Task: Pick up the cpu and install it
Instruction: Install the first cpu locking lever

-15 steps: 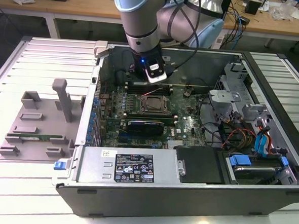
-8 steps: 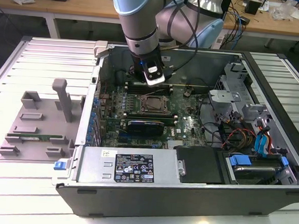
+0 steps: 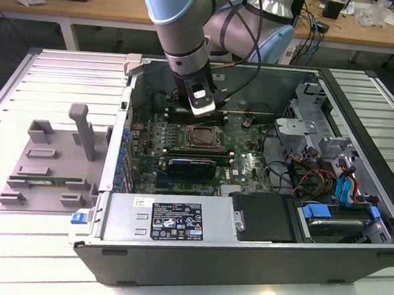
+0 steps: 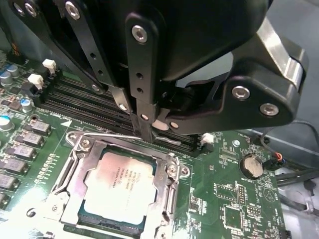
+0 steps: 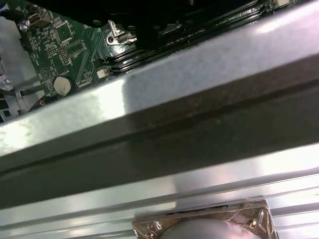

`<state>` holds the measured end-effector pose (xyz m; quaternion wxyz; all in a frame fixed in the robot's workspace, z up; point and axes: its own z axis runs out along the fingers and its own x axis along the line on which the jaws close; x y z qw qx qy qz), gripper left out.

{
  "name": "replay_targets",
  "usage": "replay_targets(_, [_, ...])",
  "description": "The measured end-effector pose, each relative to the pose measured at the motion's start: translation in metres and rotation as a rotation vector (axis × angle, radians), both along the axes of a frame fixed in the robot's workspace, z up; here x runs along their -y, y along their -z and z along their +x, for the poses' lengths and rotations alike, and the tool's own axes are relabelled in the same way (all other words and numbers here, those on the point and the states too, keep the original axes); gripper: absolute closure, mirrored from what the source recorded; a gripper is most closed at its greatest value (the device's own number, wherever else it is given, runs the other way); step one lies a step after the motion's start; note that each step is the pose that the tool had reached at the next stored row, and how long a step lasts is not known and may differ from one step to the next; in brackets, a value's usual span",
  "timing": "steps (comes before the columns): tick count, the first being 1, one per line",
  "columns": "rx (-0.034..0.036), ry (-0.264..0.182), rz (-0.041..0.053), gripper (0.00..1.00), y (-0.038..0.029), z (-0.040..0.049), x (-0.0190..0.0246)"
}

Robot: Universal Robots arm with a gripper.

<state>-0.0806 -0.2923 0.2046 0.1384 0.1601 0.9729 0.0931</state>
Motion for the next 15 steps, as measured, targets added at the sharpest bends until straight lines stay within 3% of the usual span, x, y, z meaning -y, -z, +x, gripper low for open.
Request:
replay_targets(3, [0.0066, 0.0, 0.0001, 0.89, 0.0061, -0.0003, 0.0])
replay_targets(15, [0.0097, 0.0, 0.0003, 0.89, 0.0125, 0.0016, 0.0001])
